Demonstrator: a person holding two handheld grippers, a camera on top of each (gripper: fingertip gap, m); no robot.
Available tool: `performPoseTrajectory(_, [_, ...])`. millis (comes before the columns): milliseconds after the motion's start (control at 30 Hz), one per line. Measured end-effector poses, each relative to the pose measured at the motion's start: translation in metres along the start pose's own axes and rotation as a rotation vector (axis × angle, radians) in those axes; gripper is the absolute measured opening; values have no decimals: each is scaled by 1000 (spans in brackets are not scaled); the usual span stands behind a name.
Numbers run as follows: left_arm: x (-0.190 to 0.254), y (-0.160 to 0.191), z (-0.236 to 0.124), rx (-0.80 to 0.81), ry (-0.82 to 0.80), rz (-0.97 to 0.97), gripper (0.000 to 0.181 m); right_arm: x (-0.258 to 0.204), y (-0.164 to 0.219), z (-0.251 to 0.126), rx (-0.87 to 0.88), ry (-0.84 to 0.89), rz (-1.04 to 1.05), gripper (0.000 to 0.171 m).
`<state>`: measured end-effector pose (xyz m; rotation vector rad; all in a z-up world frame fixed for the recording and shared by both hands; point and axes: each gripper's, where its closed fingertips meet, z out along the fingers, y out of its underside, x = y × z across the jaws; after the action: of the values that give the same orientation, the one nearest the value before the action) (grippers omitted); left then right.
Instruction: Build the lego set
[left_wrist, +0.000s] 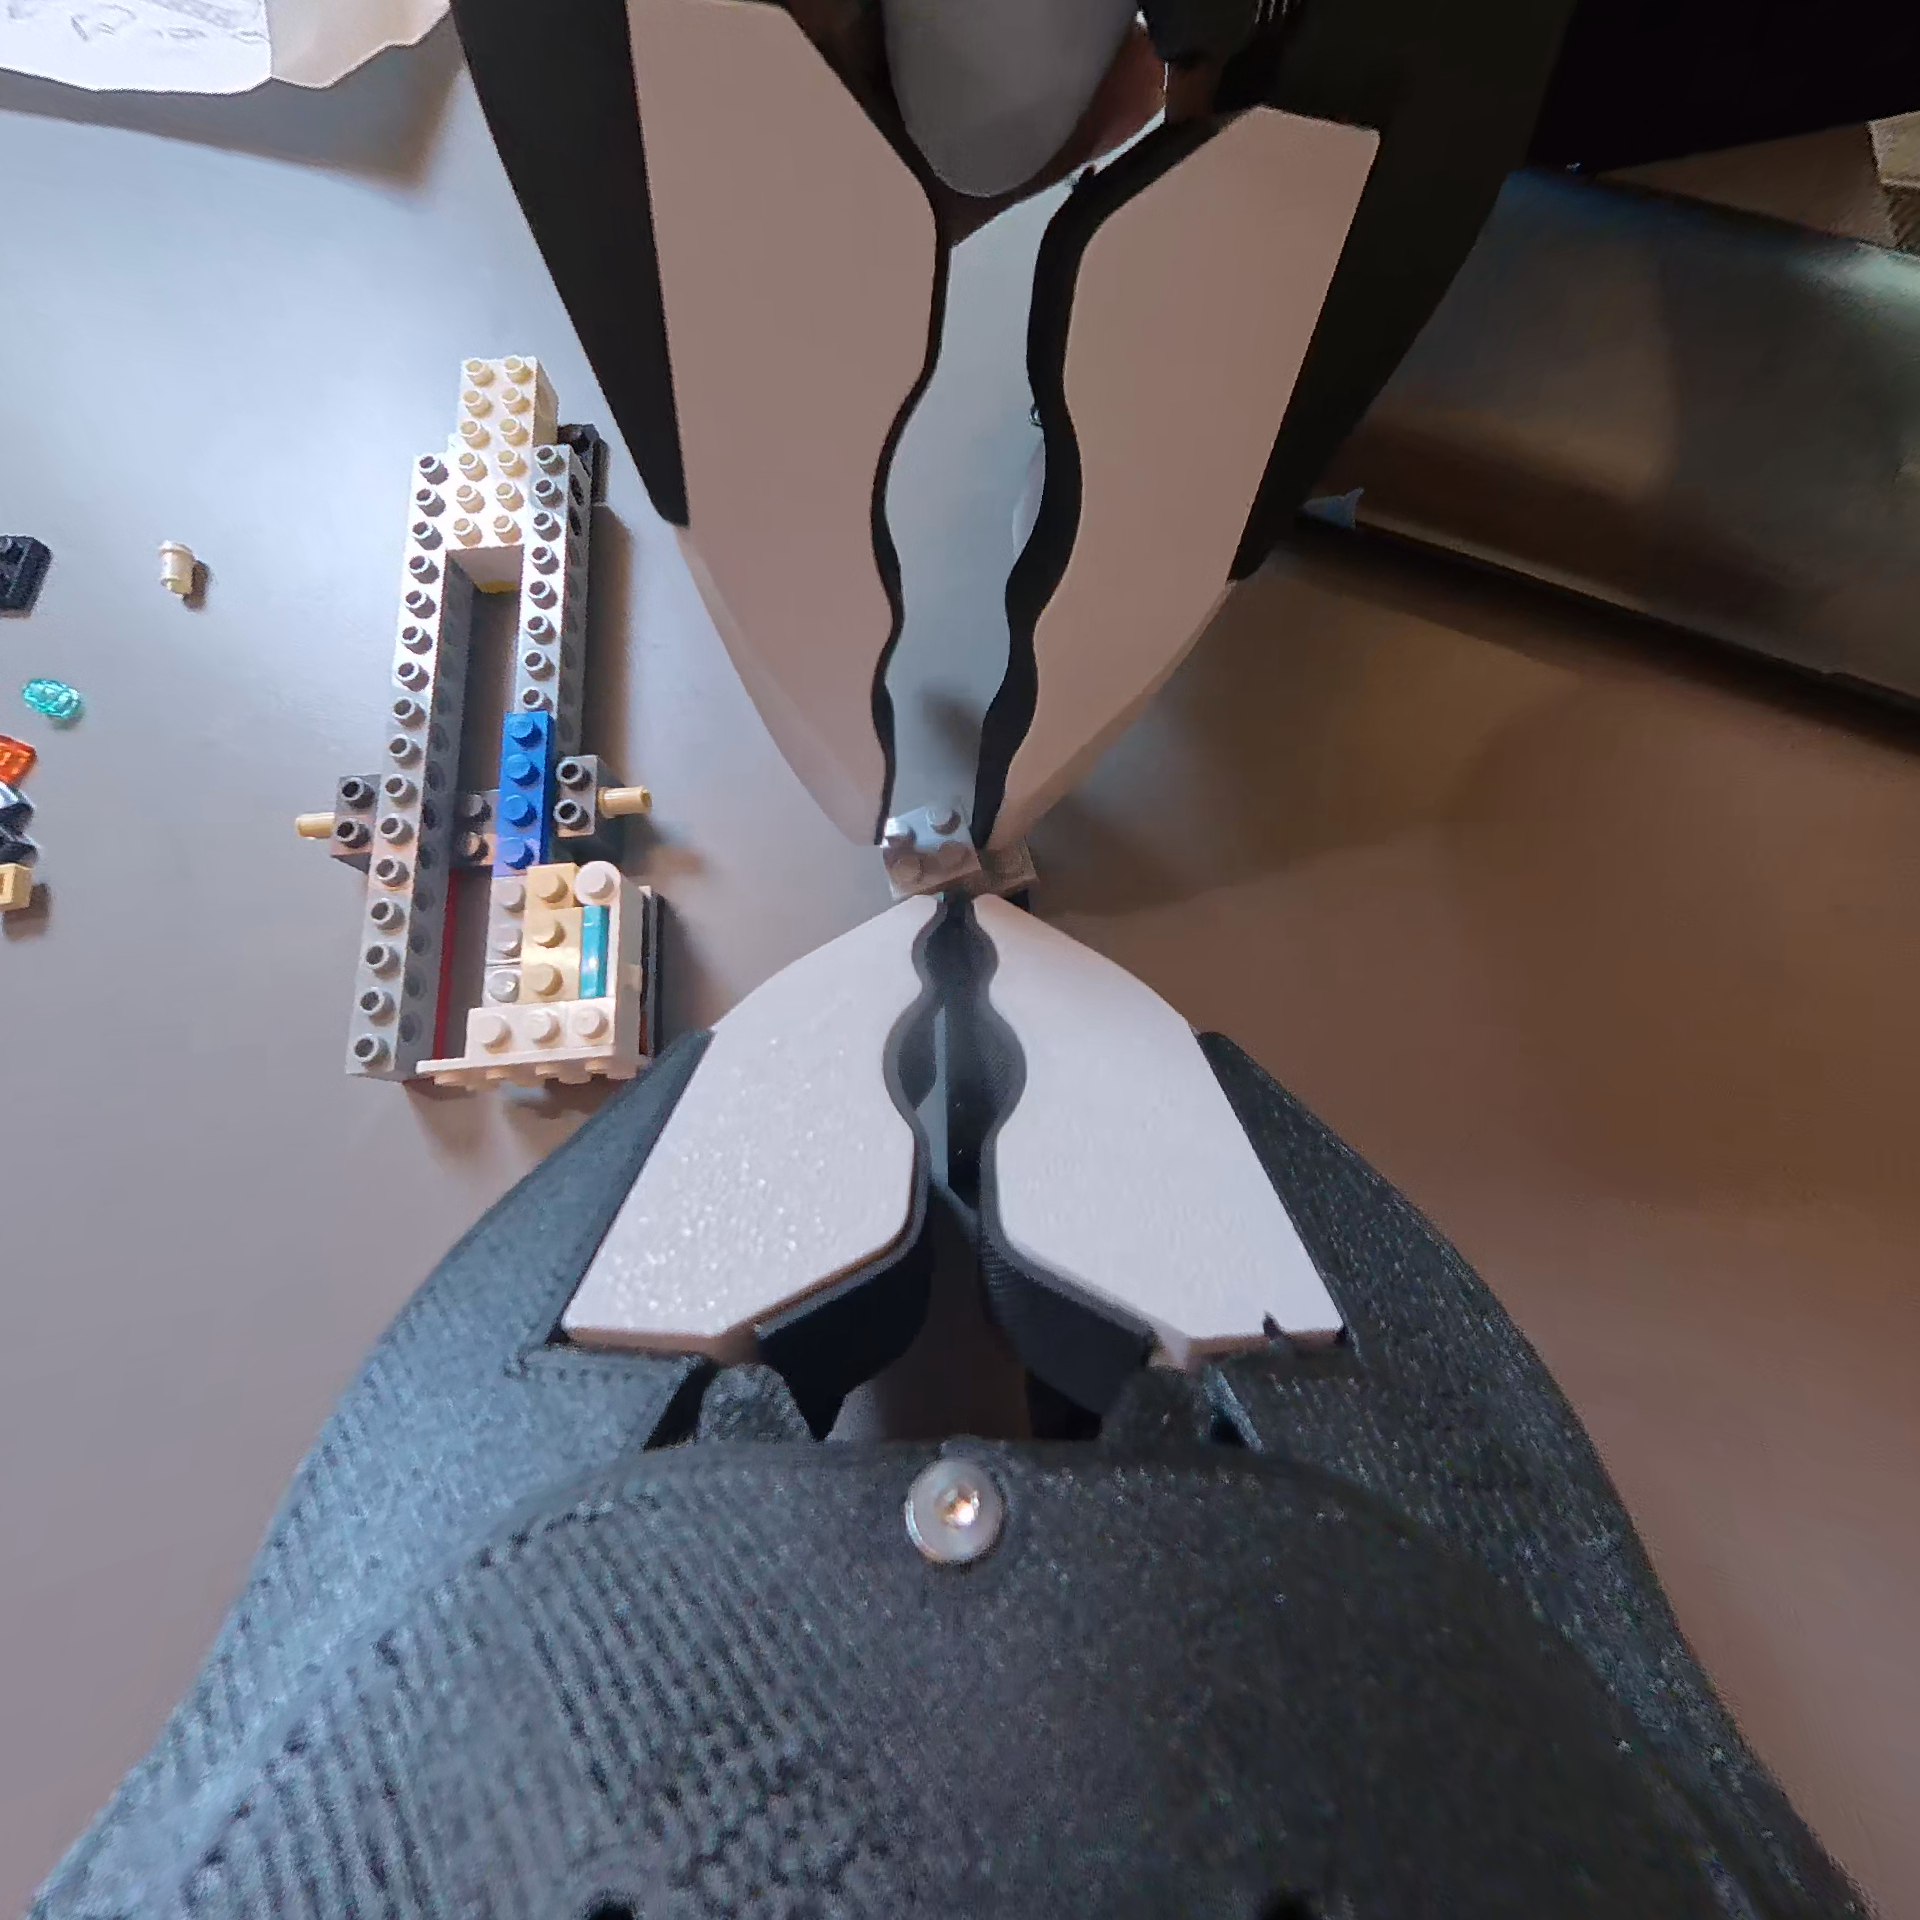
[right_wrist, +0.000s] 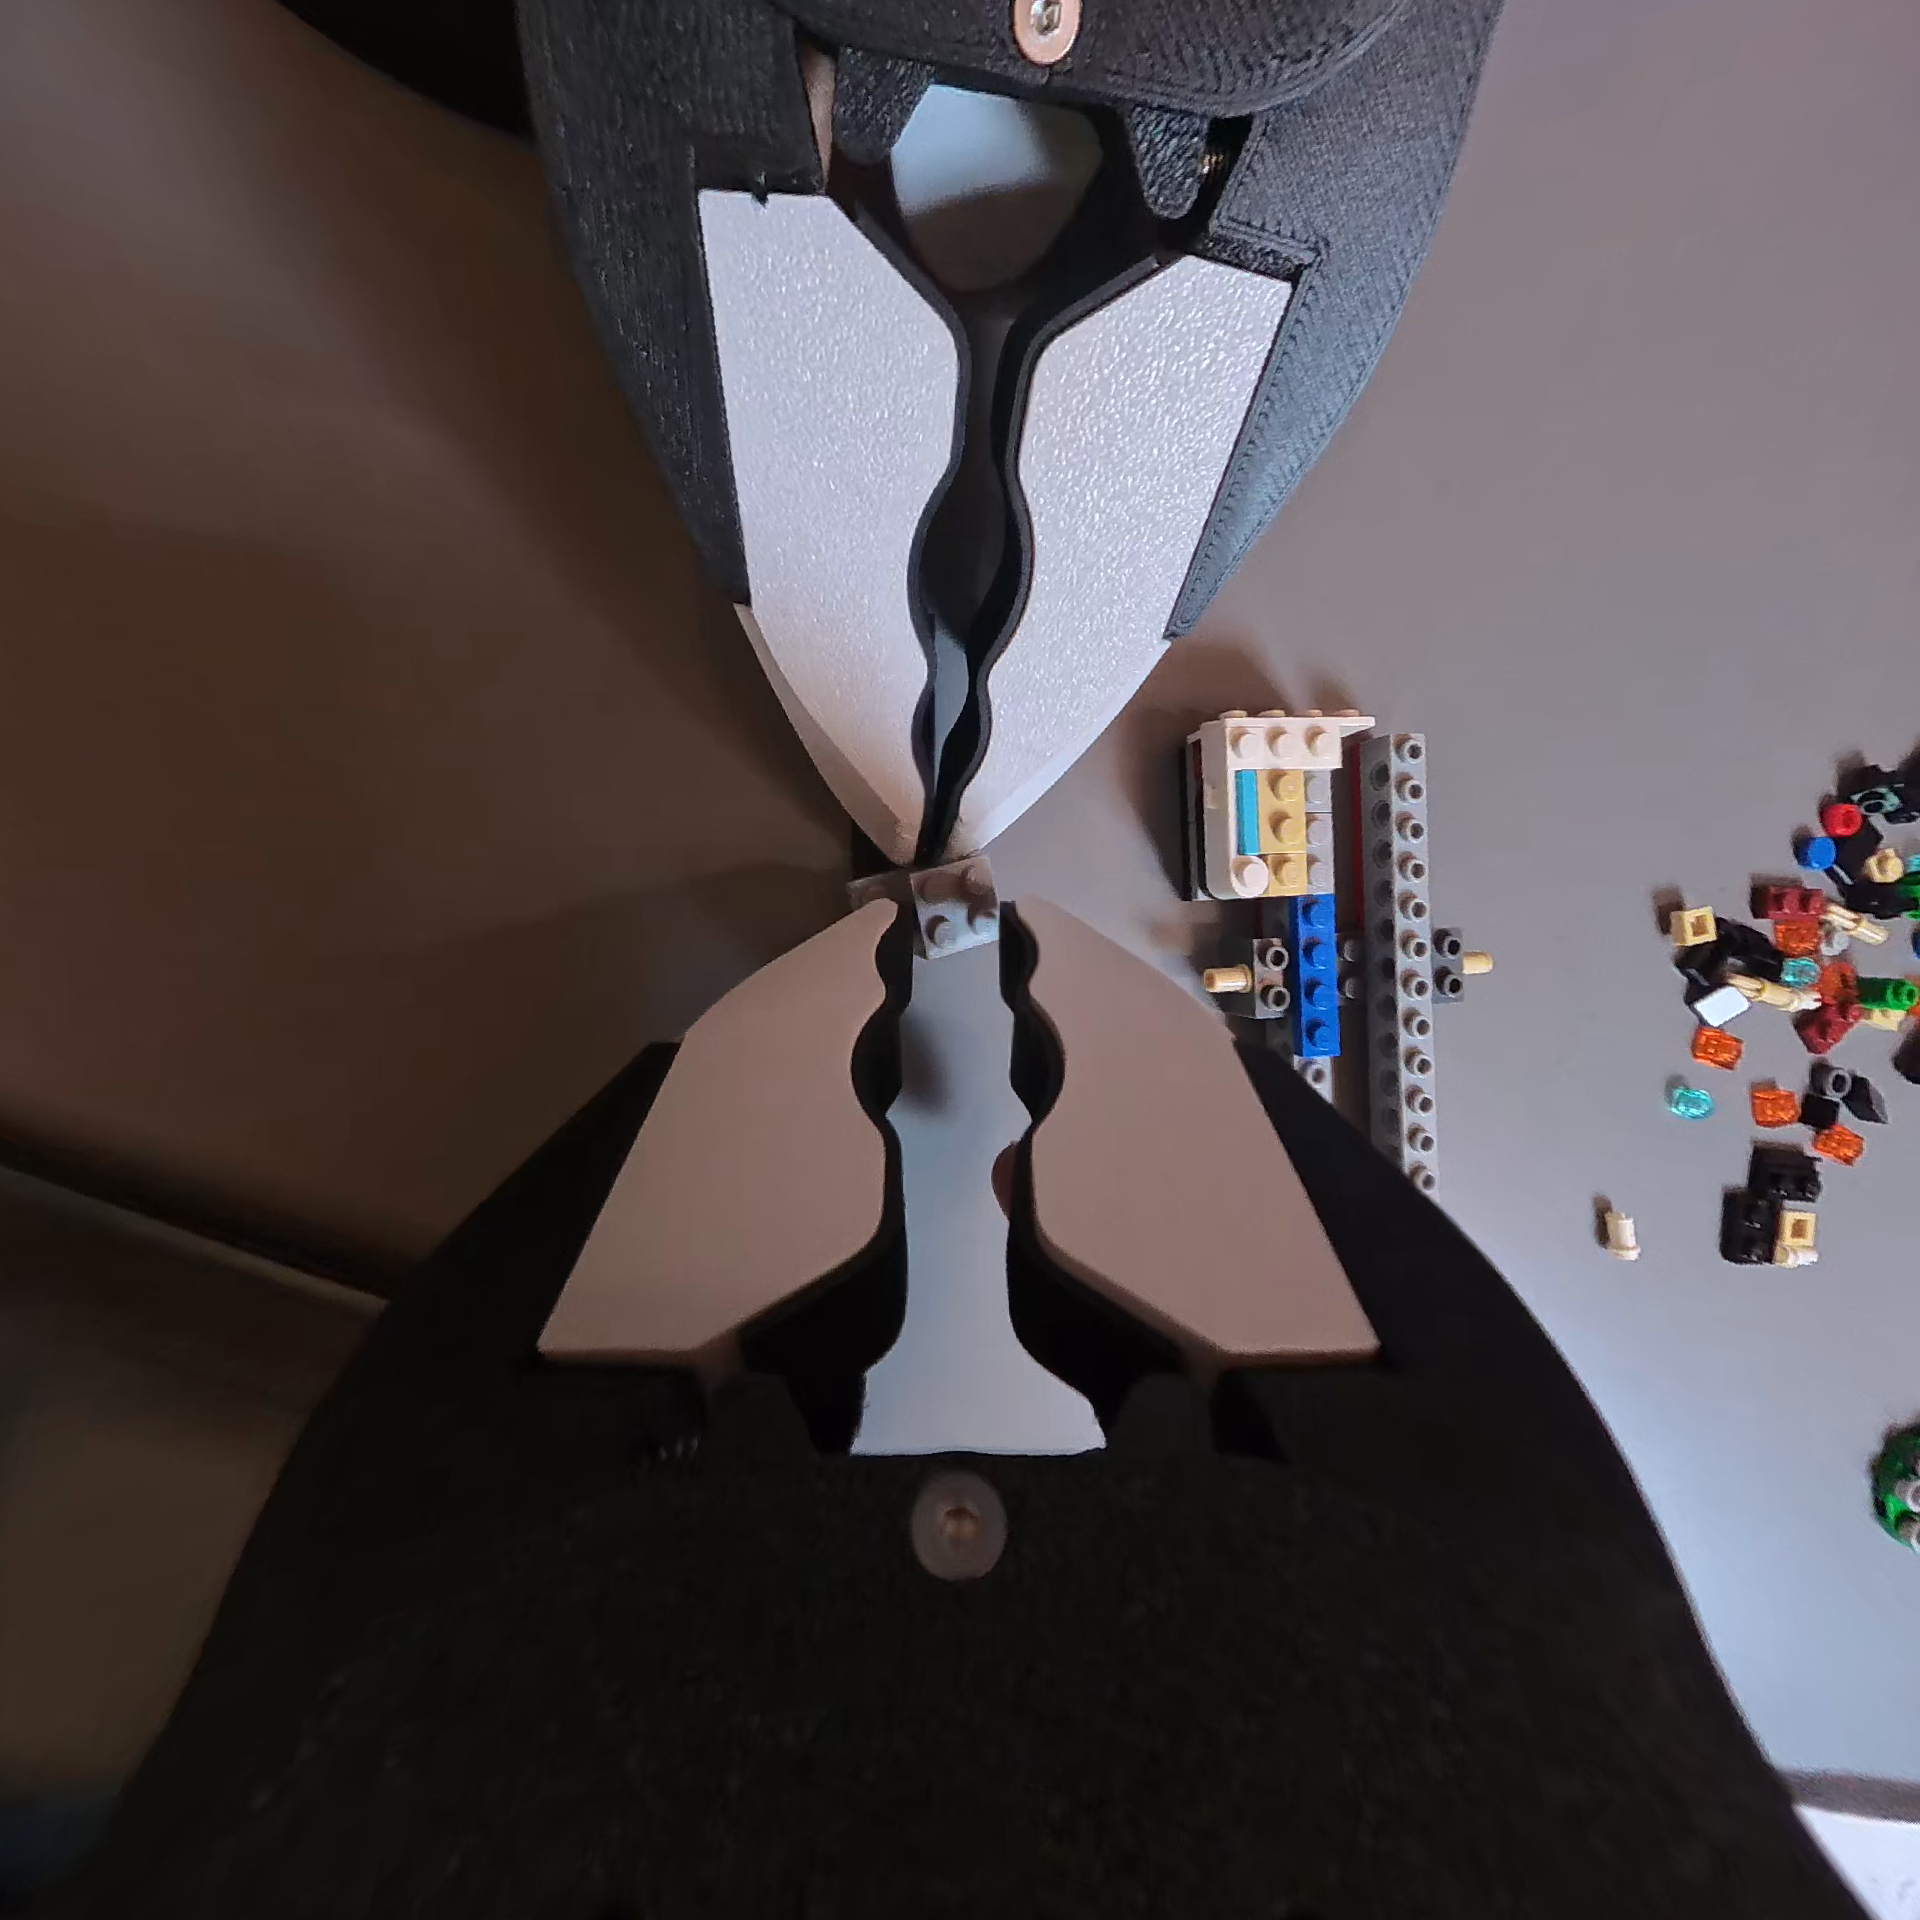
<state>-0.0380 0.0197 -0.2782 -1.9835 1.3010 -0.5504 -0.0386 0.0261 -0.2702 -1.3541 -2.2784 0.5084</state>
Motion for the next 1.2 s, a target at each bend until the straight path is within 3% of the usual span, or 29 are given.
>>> performPoseTrajectory(1200, [-1,-6,1,55,29,-57,21,-14,-4,1,-9,19,-44,17])
